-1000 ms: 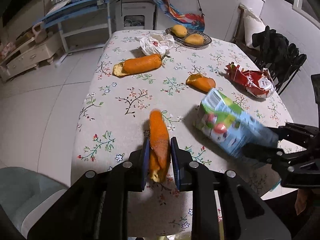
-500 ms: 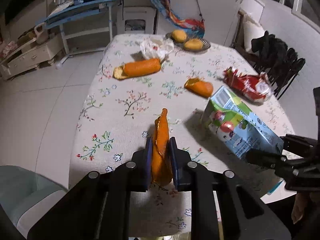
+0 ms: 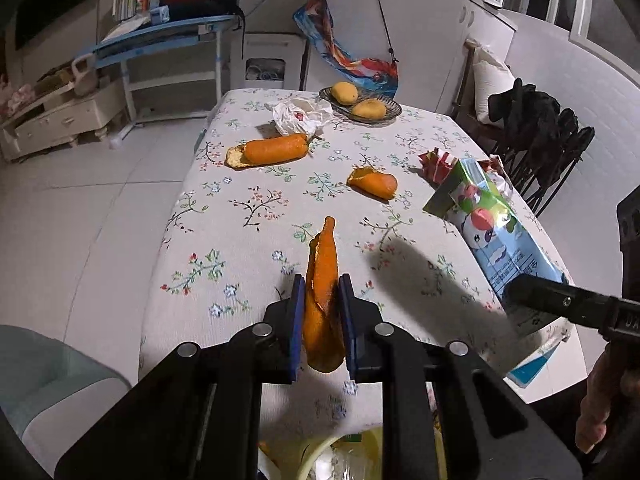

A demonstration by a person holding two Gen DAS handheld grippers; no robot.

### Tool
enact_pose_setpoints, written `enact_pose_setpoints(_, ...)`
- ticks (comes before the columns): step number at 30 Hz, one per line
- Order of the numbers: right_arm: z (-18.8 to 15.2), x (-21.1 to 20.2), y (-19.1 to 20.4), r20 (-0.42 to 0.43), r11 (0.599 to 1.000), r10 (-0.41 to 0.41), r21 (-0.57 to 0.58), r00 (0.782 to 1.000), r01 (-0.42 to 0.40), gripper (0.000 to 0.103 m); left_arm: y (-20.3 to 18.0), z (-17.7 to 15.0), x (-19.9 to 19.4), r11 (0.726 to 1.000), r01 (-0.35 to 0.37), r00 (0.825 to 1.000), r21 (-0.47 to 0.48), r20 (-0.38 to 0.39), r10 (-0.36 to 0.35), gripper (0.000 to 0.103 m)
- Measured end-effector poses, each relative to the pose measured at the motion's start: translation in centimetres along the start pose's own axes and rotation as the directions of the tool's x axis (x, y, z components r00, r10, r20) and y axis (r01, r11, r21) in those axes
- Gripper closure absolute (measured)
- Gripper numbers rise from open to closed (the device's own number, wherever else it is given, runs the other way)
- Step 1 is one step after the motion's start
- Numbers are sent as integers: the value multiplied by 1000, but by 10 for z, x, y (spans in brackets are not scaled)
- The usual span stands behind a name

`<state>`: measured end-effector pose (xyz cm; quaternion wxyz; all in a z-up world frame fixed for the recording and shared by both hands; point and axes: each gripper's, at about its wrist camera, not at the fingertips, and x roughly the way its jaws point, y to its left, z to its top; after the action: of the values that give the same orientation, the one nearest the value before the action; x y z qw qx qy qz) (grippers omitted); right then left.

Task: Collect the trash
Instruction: 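Carry the milk carton with the right tool while the left tool carries the bread toward the basin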

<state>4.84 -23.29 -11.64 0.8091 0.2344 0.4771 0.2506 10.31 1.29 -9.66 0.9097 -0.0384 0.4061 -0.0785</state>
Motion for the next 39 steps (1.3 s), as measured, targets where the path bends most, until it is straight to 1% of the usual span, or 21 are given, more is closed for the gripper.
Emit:
enact_pose_setpoints(12, -26, -19, 2, 47, 999, 33, 22, 998, -34, 48, -17, -26, -32, 999, -3, 999, 37, 40, 2, 86)
enact_pose_setpoints(25, -68, -37, 5, 42, 997, 57, 55, 997, -60, 48, -25, -55, -59, 999, 18, 999, 36, 49, -20, 86)
enact_pose_setpoints(33, -96, -41, 11, 1, 996, 60, 65, 998, -60, 48, -31, -71, -72, 999, 31, 998, 40, 47, -33, 86)
enact_pose_setpoints(39, -118, -35, 15, -71, 999, 18, 49, 997, -14, 48, -34, -81, -80, 998, 39, 998, 45, 44, -41, 86)
